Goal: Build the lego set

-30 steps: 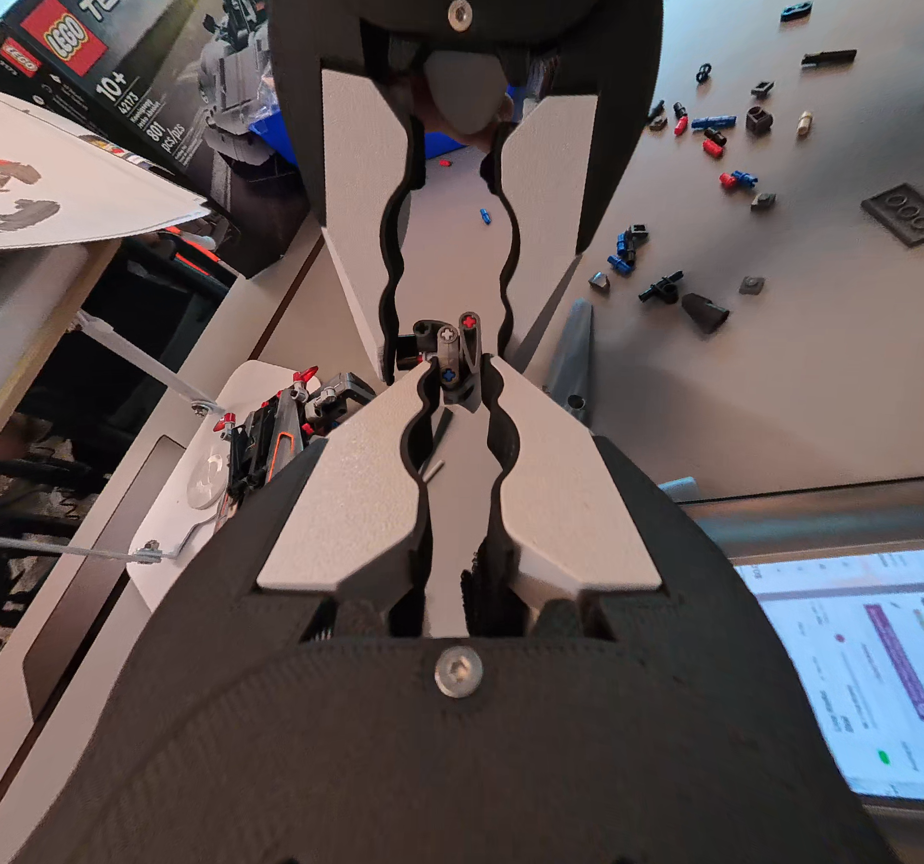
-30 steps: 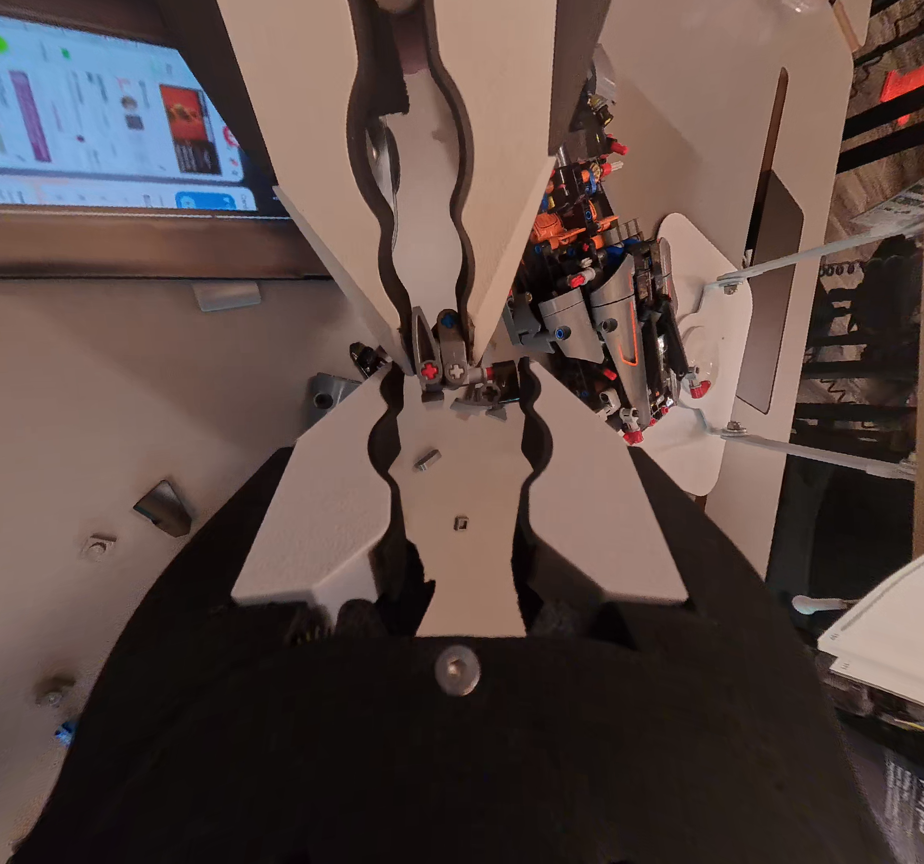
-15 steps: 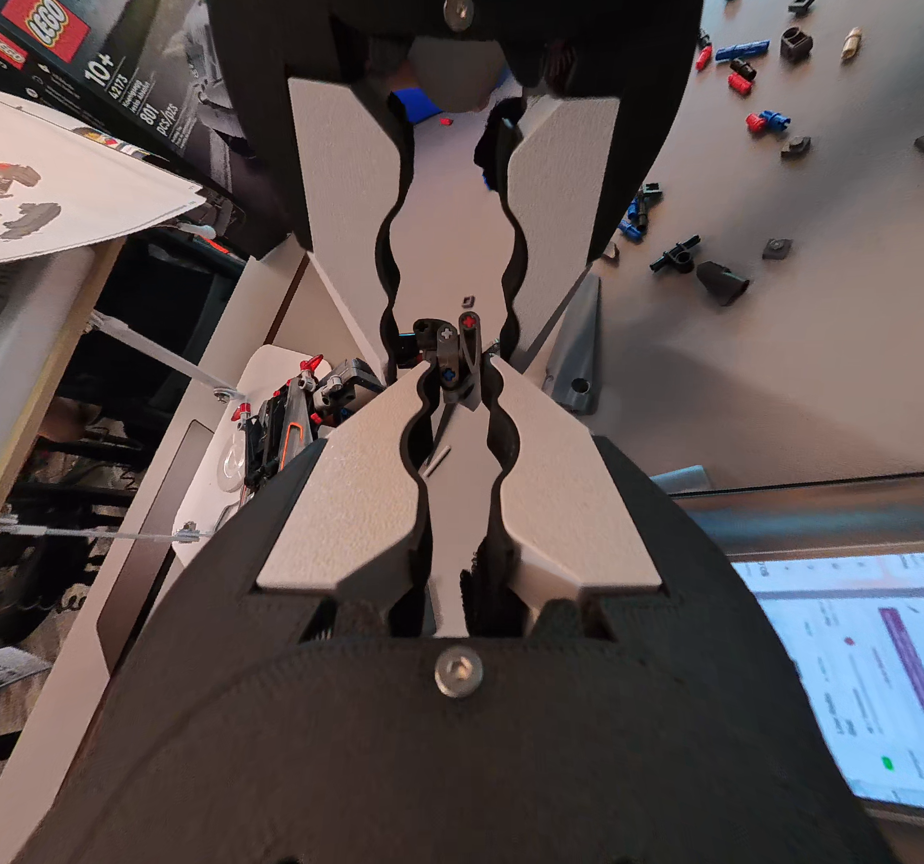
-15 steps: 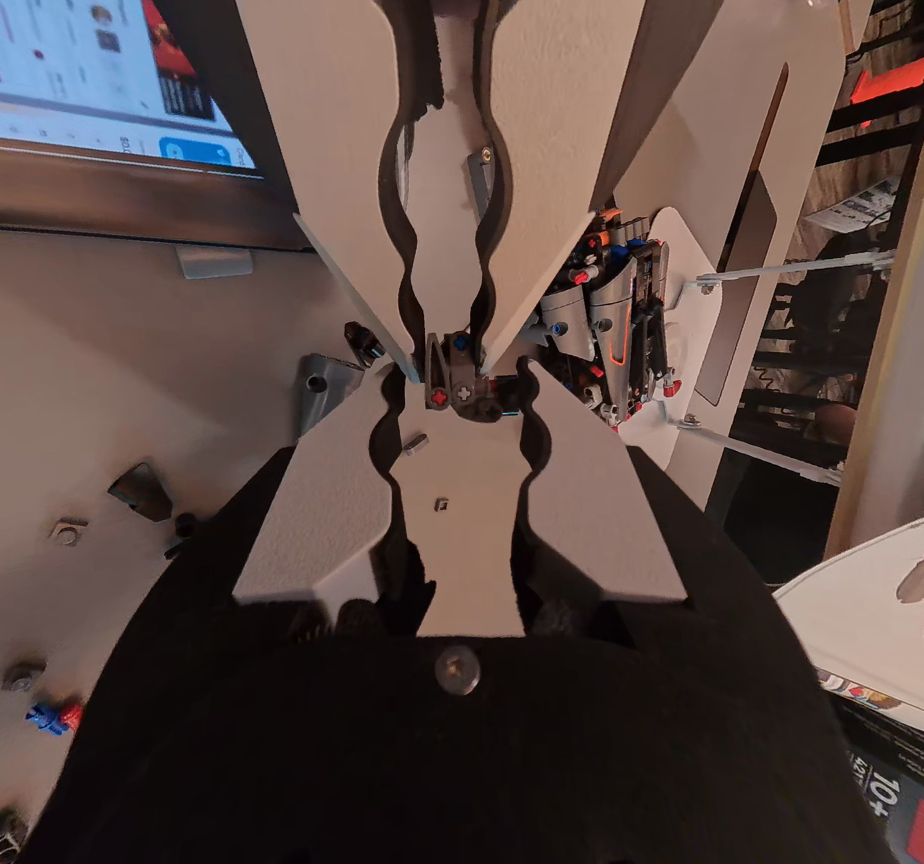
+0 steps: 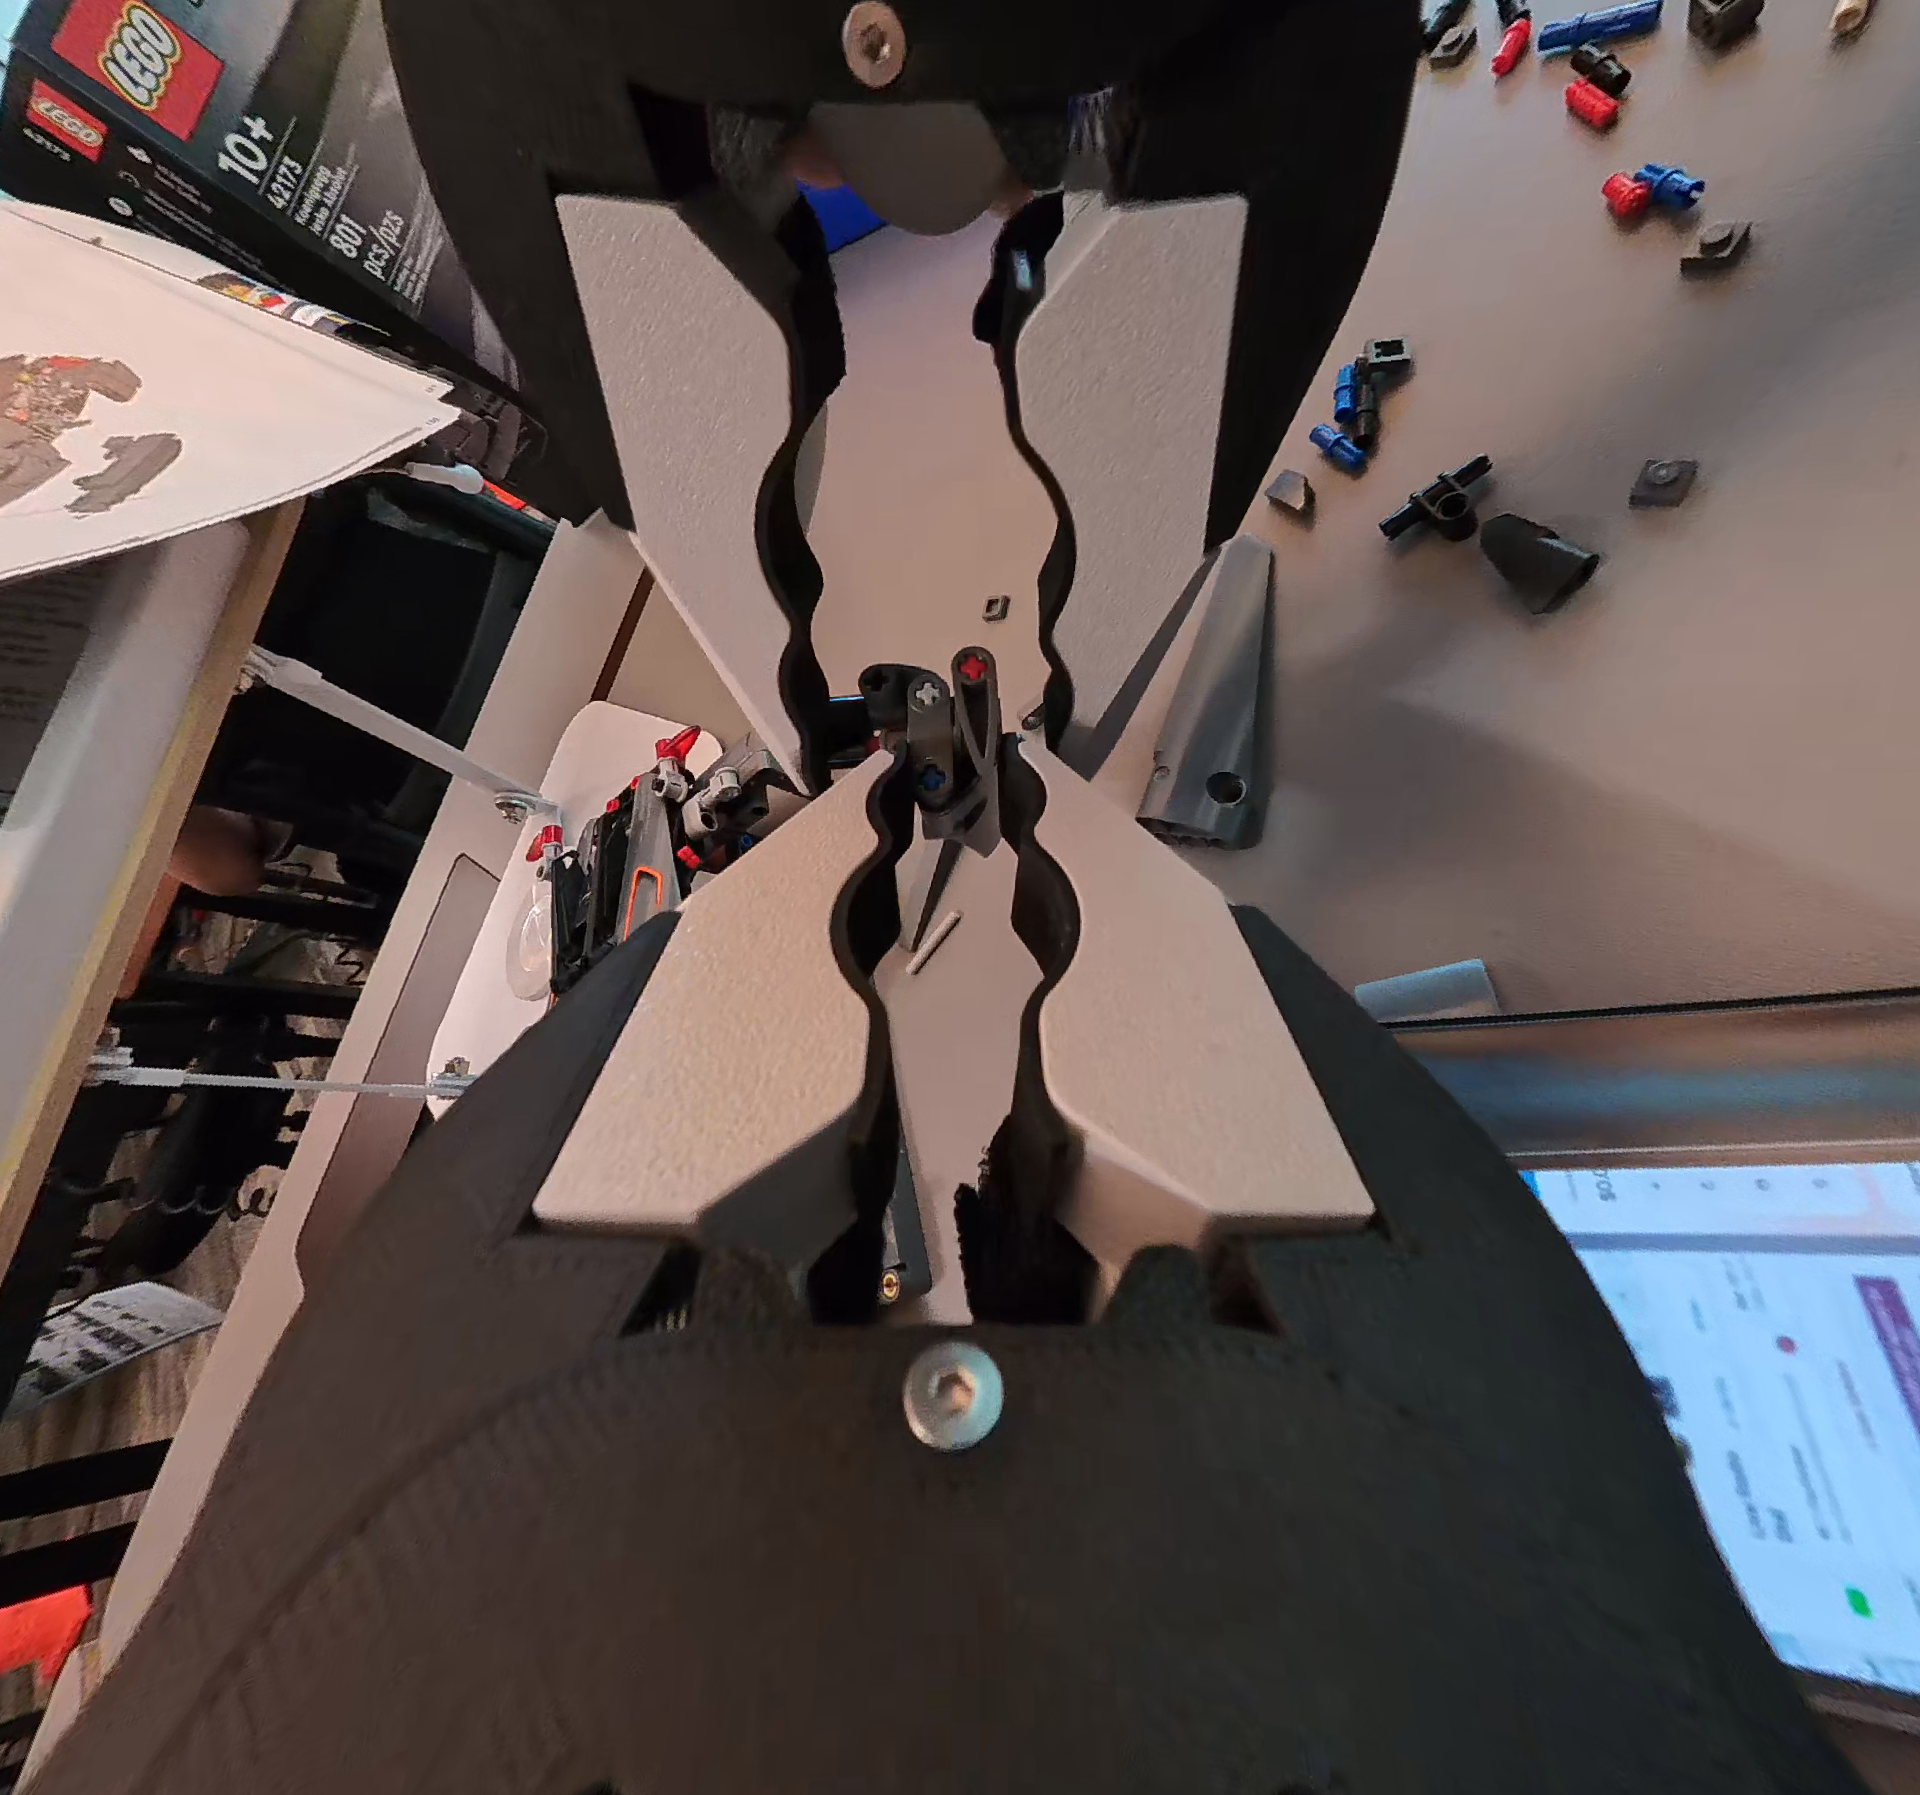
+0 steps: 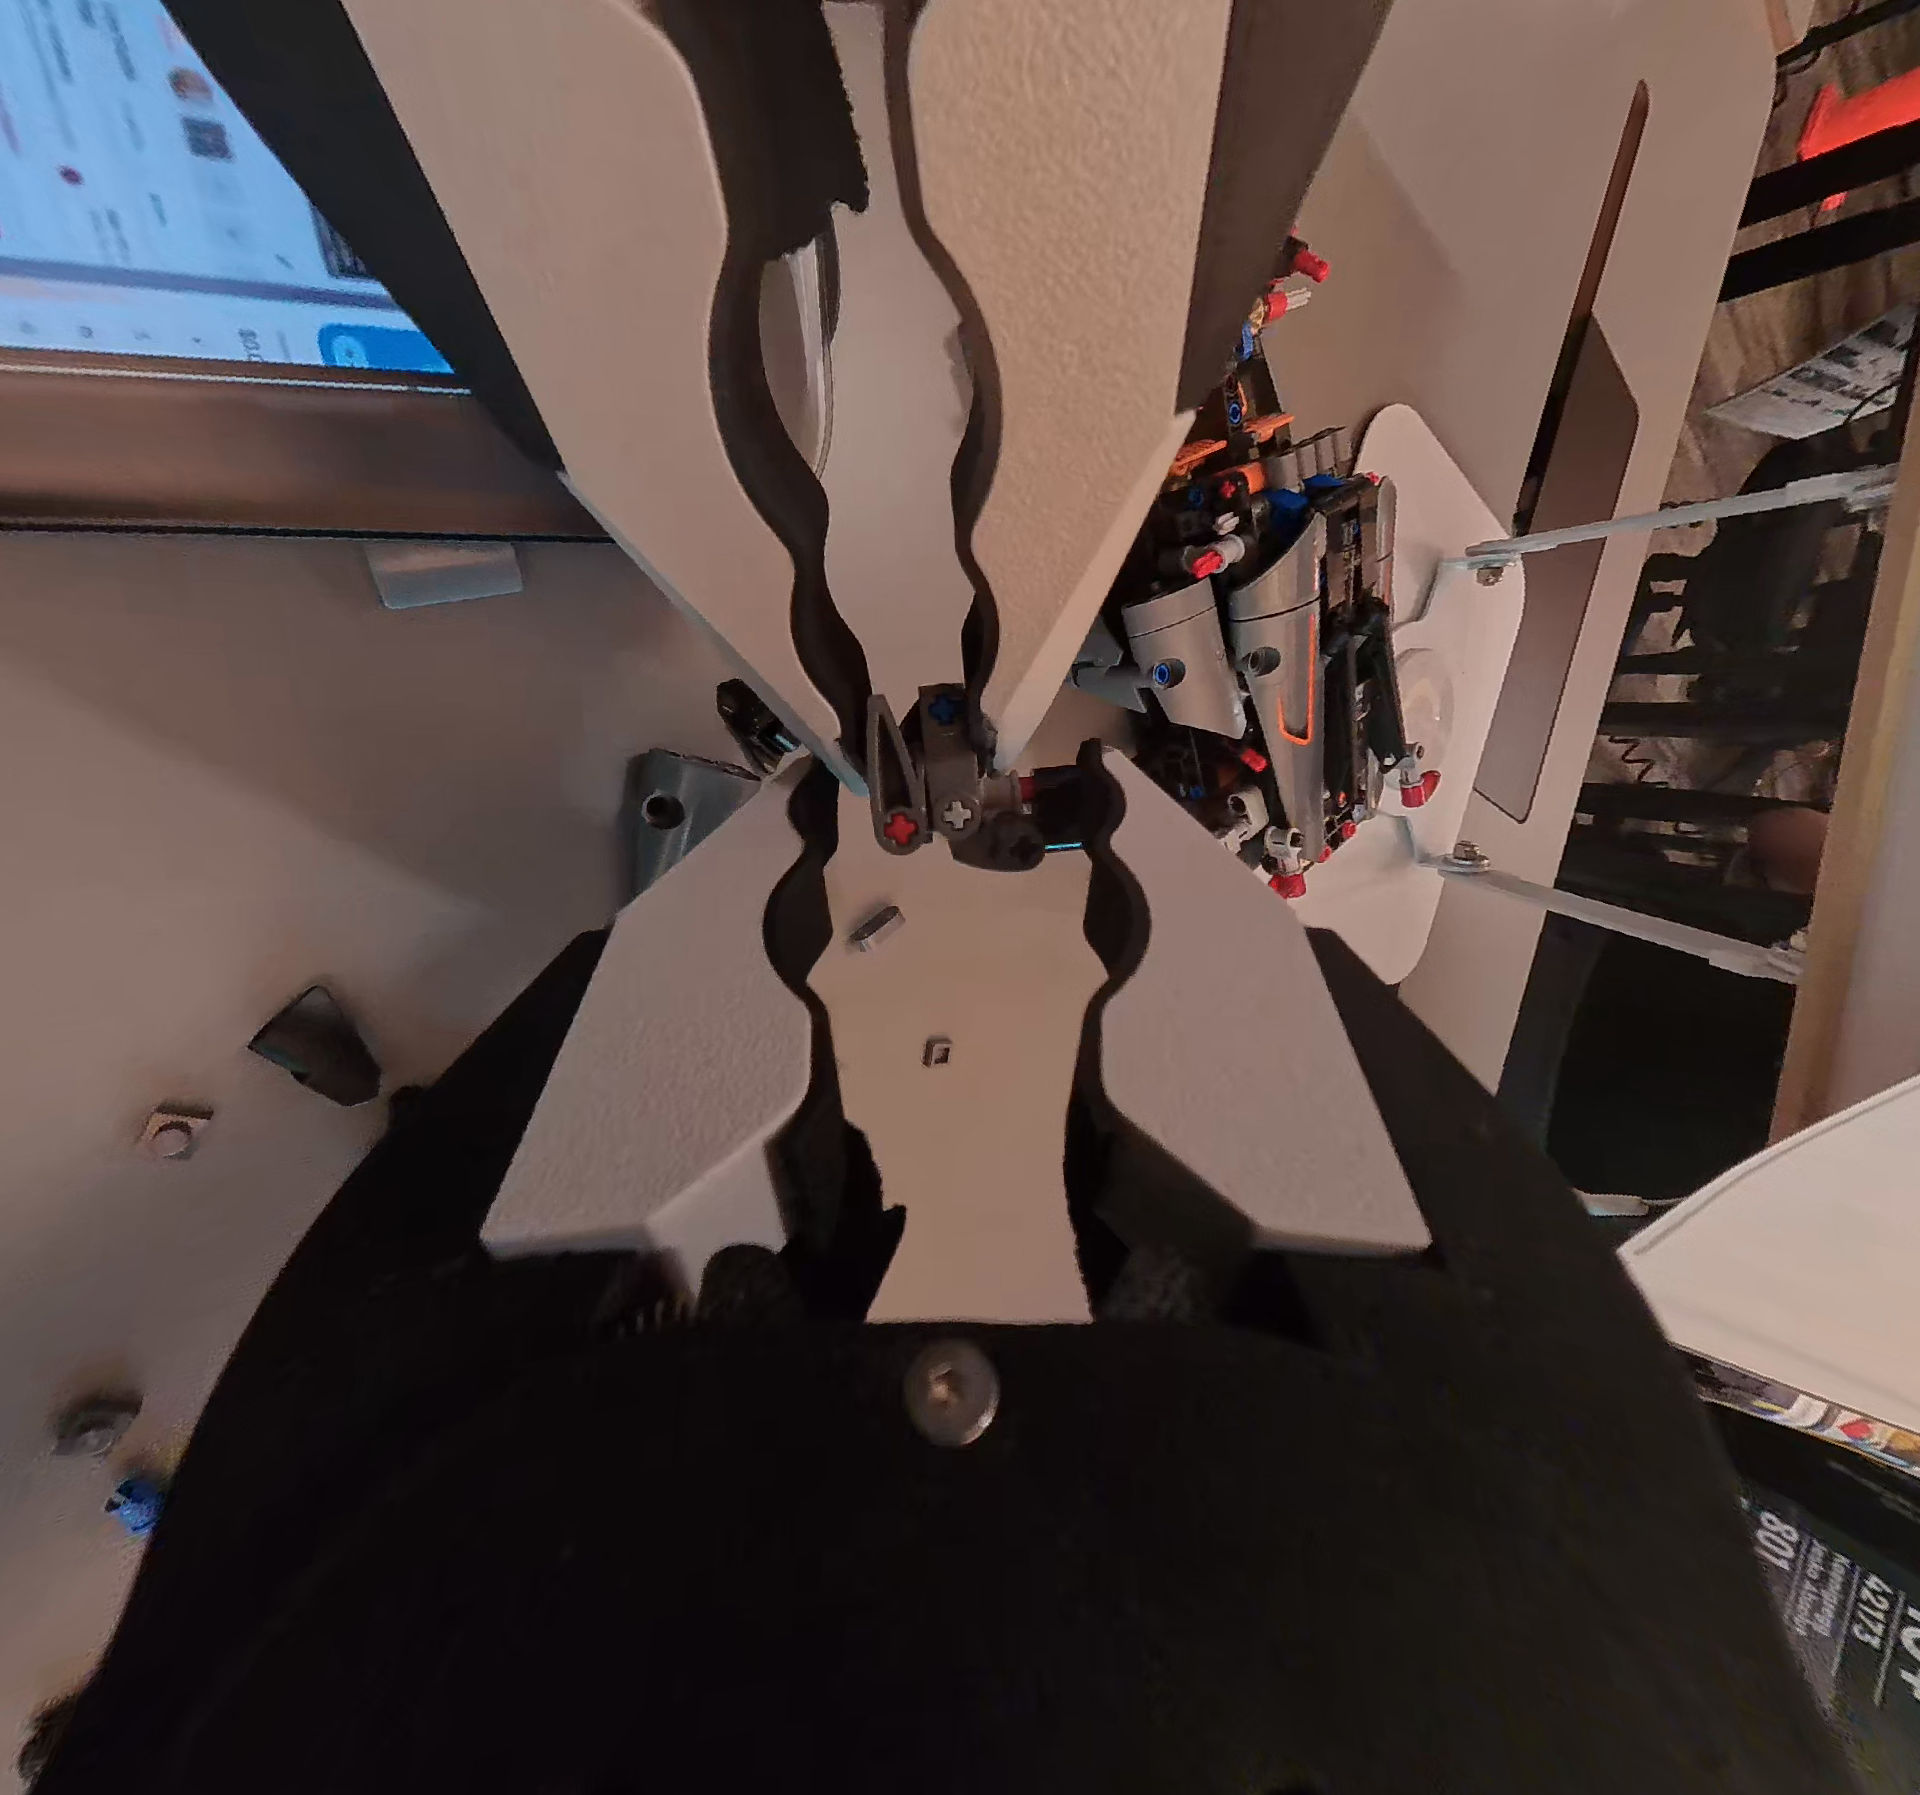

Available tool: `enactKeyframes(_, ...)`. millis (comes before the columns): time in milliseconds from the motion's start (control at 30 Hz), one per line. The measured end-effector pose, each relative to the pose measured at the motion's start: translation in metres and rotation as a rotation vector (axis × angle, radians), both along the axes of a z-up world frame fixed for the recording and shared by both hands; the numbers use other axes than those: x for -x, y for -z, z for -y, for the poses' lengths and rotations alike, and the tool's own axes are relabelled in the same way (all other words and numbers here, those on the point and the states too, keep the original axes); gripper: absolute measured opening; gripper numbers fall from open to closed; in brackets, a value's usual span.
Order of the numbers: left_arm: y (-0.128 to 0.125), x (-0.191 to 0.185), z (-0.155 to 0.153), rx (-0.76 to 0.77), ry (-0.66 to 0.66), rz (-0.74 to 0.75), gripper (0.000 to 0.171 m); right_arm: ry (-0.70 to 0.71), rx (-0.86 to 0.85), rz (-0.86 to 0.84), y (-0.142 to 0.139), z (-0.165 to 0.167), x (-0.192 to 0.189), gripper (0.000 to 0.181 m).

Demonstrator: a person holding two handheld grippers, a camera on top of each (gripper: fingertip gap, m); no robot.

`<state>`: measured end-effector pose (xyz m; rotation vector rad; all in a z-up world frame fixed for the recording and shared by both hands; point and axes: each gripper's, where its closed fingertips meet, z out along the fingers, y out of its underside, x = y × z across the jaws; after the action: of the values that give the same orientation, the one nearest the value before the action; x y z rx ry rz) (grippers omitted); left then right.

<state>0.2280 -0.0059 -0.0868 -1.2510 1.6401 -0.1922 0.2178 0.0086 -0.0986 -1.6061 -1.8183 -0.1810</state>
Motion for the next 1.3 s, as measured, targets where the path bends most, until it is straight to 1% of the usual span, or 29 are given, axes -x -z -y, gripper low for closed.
enactKeyframes(333, 0.005, 0.001, 0.001, 0.0, -0.003, -0.023, 0.014, -0.002, -0.01, 0.055, 0.004, 0.001, -0.002, 0.041)
enactKeyframes(933, 0.004, 0.001, 0.003, -0.013, -0.011, -0.018, 0.014, 0.016, -0.032, 0.103, 0.004, 0.001, -0.005, 0.037)
enactKeyframes(1100, 0.004, 0.001, 0.003, -0.005, -0.01, -0.019, 0.015, 0.015, -0.01, 0.106, 0.006, 0.003, -0.005, 0.033)
enactKeyframes(1200, 0.005, 0.002, 0.0, -0.009, -0.018, -0.017, 0.015, 0.031, 0.028, 0.052, 0.006, -0.001, -0.002, 0.038)
enactKeyframes(1267, -0.001, 0.003, -0.002, -0.01, -0.025, 0.013, 0.014, 0.017, -0.008, 0.019, -0.001, -0.003, 0.0, 0.041)
enactKeyframes(1300, -0.004, 0.004, -0.002, -0.01, -0.024, 0.026, 0.014, 0.031, -0.005, 0.005, -0.004, -0.004, -0.001, 0.047)
